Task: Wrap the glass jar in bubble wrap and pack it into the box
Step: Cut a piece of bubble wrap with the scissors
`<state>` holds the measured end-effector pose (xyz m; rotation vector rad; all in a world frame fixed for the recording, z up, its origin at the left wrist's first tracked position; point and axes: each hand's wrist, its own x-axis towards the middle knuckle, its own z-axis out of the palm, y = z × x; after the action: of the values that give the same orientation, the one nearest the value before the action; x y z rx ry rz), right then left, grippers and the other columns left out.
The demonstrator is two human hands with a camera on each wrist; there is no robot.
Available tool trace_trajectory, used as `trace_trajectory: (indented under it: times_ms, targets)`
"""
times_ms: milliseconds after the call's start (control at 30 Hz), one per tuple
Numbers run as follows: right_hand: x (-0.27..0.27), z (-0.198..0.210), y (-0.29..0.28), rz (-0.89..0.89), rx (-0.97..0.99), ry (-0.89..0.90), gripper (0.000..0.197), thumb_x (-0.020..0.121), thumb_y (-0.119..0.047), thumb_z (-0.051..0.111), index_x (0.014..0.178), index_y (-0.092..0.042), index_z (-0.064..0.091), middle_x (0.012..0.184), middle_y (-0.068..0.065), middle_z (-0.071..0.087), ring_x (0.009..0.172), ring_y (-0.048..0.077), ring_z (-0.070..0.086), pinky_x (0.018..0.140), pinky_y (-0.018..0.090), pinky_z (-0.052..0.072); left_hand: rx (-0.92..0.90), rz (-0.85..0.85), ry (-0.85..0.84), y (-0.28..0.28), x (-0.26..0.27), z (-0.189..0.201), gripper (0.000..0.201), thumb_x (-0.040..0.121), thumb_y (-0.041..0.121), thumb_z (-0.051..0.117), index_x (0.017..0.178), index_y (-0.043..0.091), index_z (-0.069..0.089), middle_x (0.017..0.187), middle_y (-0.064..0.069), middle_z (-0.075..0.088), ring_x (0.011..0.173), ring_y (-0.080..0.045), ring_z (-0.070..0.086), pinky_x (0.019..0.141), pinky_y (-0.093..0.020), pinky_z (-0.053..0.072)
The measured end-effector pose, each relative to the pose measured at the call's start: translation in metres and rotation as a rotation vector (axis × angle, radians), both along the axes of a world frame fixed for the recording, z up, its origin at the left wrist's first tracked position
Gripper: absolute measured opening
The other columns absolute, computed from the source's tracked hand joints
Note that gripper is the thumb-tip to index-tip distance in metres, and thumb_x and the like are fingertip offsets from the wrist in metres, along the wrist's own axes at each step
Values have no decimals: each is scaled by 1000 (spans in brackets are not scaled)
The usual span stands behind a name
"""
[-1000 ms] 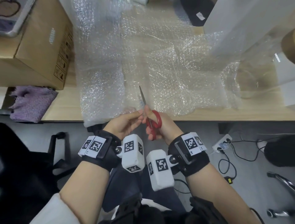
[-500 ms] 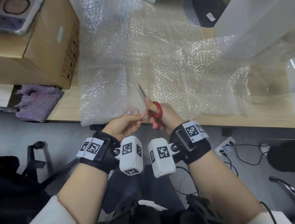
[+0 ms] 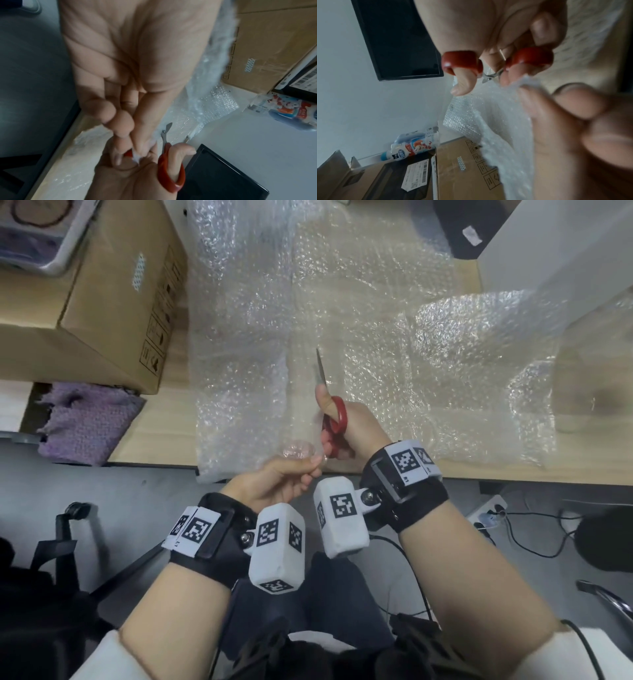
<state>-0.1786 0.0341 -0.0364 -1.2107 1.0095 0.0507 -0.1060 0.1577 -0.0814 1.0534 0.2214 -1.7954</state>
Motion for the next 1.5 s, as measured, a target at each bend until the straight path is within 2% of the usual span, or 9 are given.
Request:
trace_trajectory:
  times_ms: [100, 233, 467, 700, 867, 967, 1200, 1367, 1500]
  targets:
    - [8, 0, -3, -39, 6, 7, 44, 85, -53, 54, 80, -10, 56, 52, 1, 48, 32, 6, 43, 31, 12, 32, 5, -85, -16, 2, 2, -6, 87, 48, 32, 89, 120, -2, 51, 92, -8, 56, 79, -14, 47, 68, -19, 51]
    - [20, -5, -4, -27, -25, 19, 46, 84, -55, 54, 81, -9, 56, 52, 3, 50, 33, 7, 46, 31, 14, 33, 24, -41, -4, 3, 9, -4, 63, 54, 22, 83, 108, -3, 62, 103, -13, 52, 88, -18, 42, 85, -29, 45]
    - [41, -2, -17, 1, -108, 49, 46, 87, -55, 48, 75, -11, 51, 55, 3, 49, 29, 4, 44, 29, 12, 31, 89, -85, -41, 11, 20, -5, 72, 67, 11, 57, 132, -12, 38, 96, -14, 59, 83, -18, 47, 63, -16, 53]
    - [55, -7, -22, -66, -54, 21, 45, 85, -53, 55, 77, -9, 53, 56, 4, 49, 35, 9, 45, 30, 14, 32, 68, -163, -34, 17, 33, -3, 70, 64, 9, 74, 122, -17, 45, 84, -12, 69, 71, -14, 59, 62, -16, 53]
    - [68, -9, -33, -53, -136, 76, 48, 84, -58, 52, 72, -12, 53, 54, 2, 50, 31, 6, 45, 30, 13, 31, 4, -229, -72, 21, 36, 2, 61, 10, 31, 95, 60, 5, 71, 50, 0, 64, 39, -3, 54, 47, -8, 46]
    - [75, -12, -36, -56, -130, 51, 46, 84, -56, 55, 71, -11, 53, 54, 3, 51, 31, 6, 46, 30, 13, 31, -12, -255, -78, 23, 46, -1, 72, 13, 31, 95, 72, 1, 68, 57, 1, 65, 43, -3, 55, 48, -8, 47]
    - [87, -20, -42, -103, -97, 30, 48, 77, -58, 62, 63, -13, 53, 49, 1, 51, 37, 12, 46, 38, 21, 37, 4, -407, -120, 33, 66, 2, 48, 19, 39, 93, 52, 12, 72, 51, 6, 62, 43, -1, 52, 51, -7, 44]
    - [89, -23, -41, -180, 53, -23, 47, 74, -54, 68, 65, -11, 52, 49, 2, 49, 37, 14, 44, 36, 21, 35, 121, -480, -126, 38, 73, 4, 21, 58, 22, 74, 44, 12, 63, 37, 6, 49, 31, -3, 43, 36, -11, 37]
    - [97, -27, -46, -153, 14, -3, 48, 73, -56, 69, 67, -11, 54, 50, 1, 51, 38, 13, 45, 40, 25, 37, 140, -589, -95, 44, 82, 2, 44, 26, 35, 93, 50, 13, 62, 37, 5, 48, 30, -6, 43, 36, -15, 38]
